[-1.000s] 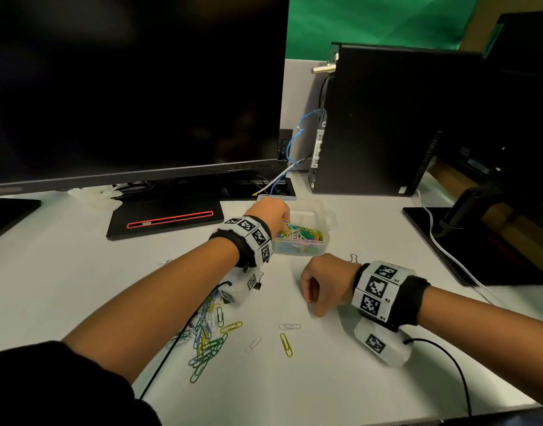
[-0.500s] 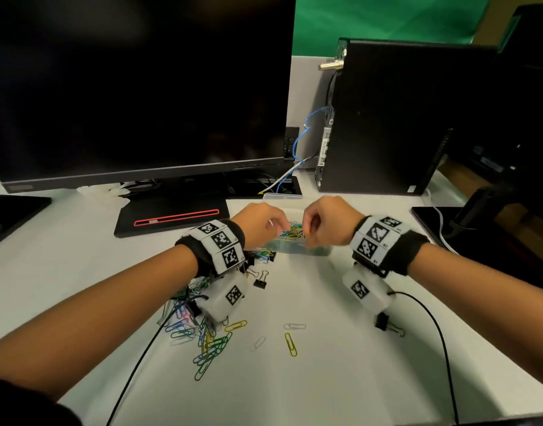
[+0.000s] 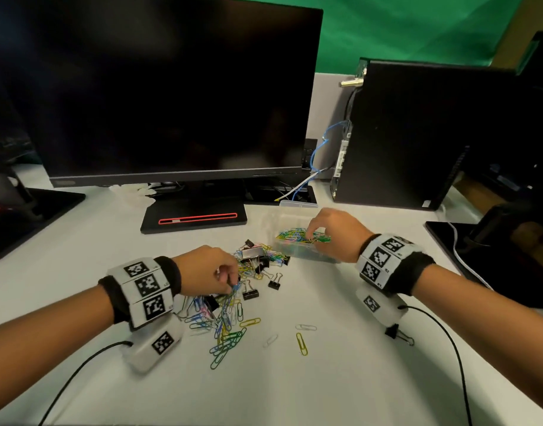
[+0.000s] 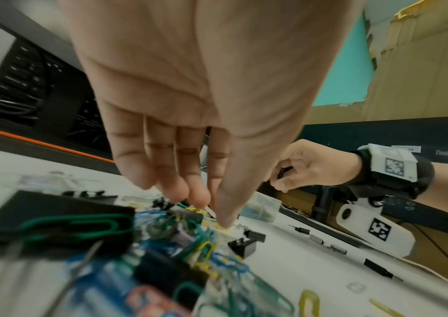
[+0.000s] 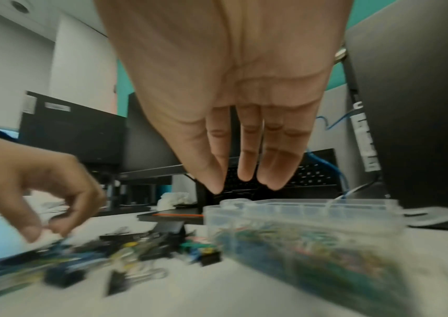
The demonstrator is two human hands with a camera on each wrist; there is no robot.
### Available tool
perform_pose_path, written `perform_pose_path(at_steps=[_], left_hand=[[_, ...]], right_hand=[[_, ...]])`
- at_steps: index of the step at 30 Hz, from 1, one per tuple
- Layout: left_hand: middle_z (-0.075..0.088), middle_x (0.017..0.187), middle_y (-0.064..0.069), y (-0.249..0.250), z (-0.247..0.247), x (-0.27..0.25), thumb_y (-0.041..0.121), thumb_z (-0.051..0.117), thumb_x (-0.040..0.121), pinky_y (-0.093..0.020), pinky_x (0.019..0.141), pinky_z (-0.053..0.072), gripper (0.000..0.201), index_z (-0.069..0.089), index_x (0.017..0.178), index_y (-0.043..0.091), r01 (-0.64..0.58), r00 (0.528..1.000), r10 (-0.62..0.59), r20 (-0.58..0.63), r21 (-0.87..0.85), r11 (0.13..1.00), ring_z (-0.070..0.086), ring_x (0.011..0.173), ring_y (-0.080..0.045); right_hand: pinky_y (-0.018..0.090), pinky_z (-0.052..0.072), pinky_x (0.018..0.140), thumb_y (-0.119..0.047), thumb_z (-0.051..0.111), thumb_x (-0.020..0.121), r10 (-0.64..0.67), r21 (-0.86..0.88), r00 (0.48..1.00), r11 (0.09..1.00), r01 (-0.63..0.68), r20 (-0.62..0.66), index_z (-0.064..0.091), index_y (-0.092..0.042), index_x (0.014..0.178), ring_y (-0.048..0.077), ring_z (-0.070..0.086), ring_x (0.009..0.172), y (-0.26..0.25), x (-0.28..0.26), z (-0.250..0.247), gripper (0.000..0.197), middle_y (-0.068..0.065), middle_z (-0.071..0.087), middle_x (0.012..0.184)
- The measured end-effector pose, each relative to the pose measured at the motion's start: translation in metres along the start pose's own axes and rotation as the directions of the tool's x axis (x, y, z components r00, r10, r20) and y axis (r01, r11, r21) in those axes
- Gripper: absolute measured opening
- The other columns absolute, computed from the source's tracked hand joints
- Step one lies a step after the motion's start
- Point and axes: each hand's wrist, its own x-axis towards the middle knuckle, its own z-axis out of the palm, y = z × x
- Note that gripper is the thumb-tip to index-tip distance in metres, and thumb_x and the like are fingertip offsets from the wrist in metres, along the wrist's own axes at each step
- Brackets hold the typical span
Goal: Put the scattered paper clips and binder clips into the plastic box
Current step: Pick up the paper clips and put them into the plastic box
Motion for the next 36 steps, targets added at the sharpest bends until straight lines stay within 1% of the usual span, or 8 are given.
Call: perform_pose_path(at_steps=[5,10,14,18,22,26,30,36], left_hand=[[0.055,0.079,0.011,-0.013,0.007,-0.023,0.026,0.064,0.085,-0.007,0.058,0.035,0.016,0.061,0.101,0.027,0.048,0.998,-0.048,0.026,0.006,0.999,0.046,0.063,0.001],[0.052,0.091,0.007,-0.014,0.015,-0.026,0.023,0.064,0.083,-0.01,0.063,0.037,0.03,0.06,0.113,0.023,0.044,0.999,-0.044,0.012,-0.001,0.999,0.044,0.064,0.001],[0.054,0.088,0.009,-0.016,0.02,-0.025,0.026,0.065,0.084,-0.005,0.058,0.033,0.024,0.063,0.106,0.017,0.05,0.999,-0.049,-0.024,0.036,0.998,0.045,0.066,0.002],[0.064,0.085,0.006,-0.019,0.02,-0.027,0.018,0.062,0.087,-0.02,0.065,0.05,0.012,0.063,0.098,0.013,0.095,0.995,-0.095,0.0,-0.089,0.991,0.067,0.08,-0.021],[0.063,0.087,0.004,-0.023,0.018,-0.031,0.021,0.058,0.09,-0.008,0.06,0.038,0.015,0.062,0.102,0.014,0.074,0.997,-0.075,-0.022,-0.028,0.997,0.054,0.068,-0.003],[0.067,0.099,-0.001,-0.027,0.017,-0.031,0.022,0.053,0.093,-0.007,0.062,0.033,0.017,0.061,0.107,0.016,0.077,0.996,-0.077,-0.053,0.009,0.997,0.051,0.078,-0.007],[0.061,0.091,0.004,-0.026,0.017,-0.028,0.027,0.051,0.094,-0.008,0.06,0.034,0.018,0.061,0.105,0.016,0.09,0.995,-0.09,-0.042,0.013,0.996,0.047,0.063,0.0],[0.052,0.076,0.01,-0.021,0.019,-0.021,0.035,0.062,0.085,-0.018,0.061,0.037,0.024,0.059,0.1,0.017,0.13,0.991,-0.126,-0.044,0.09,0.987,0.048,0.074,-0.011]], right_hand=[[0.017,0.042,0.077,-0.011,0.058,0.085,-0.234,0.092,0.957,0.971,0.221,0.173,0.068,-0.02,0.1,0.003,0.048,0.081,-0.046,-0.027,0.014,0.02,-0.002,0.066,0.105],[0.008,0.029,0.064,-0.011,0.06,0.083,-0.383,0.179,0.897,0.92,0.348,0.222,0.069,-0.017,0.103,0.003,0.045,0.077,-0.09,-0.031,0.033,0.023,0.002,0.067,0.104],[0.019,0.035,0.074,-0.01,0.061,0.081,-0.391,0.192,0.887,0.917,0.351,0.246,0.066,-0.015,0.113,0.014,0.053,0.085,-0.112,-0.025,0.04,0.033,0.008,0.064,0.111],[0.026,0.038,0.082,-0.017,0.065,0.081,-0.385,0.132,0.878,0.923,0.362,0.283,0.059,-0.015,0.122,0.026,0.054,0.102,-0.124,-0.021,0.046,0.041,0.012,0.059,0.114],[0.028,0.041,0.085,-0.018,0.064,0.083,-0.386,0.14,0.873,0.922,0.36,0.299,0.063,-0.013,0.117,0.023,0.055,0.101,-0.125,-0.023,0.046,0.035,0.01,0.063,0.112],[0.018,0.037,0.072,-0.02,0.064,0.083,-0.369,0.185,0.87,0.928,0.324,0.326,0.07,-0.015,0.105,0.009,0.052,0.078,-0.117,-0.029,0.039,0.023,0.004,0.069,0.101],[0.012,0.034,0.068,-0.021,0.063,0.084,-0.378,0.196,0.862,0.924,0.328,0.339,0.071,-0.018,0.104,0.002,0.048,0.077,-0.113,-0.035,0.032,0.022,0.0,0.069,0.105],[0.032,0.046,0.089,-0.029,0.066,0.081,-0.429,0.149,0.828,0.903,0.403,0.362,0.063,-0.016,0.118,0.024,0.055,0.102,-0.134,-0.037,0.047,0.039,0.01,0.059,0.112]])
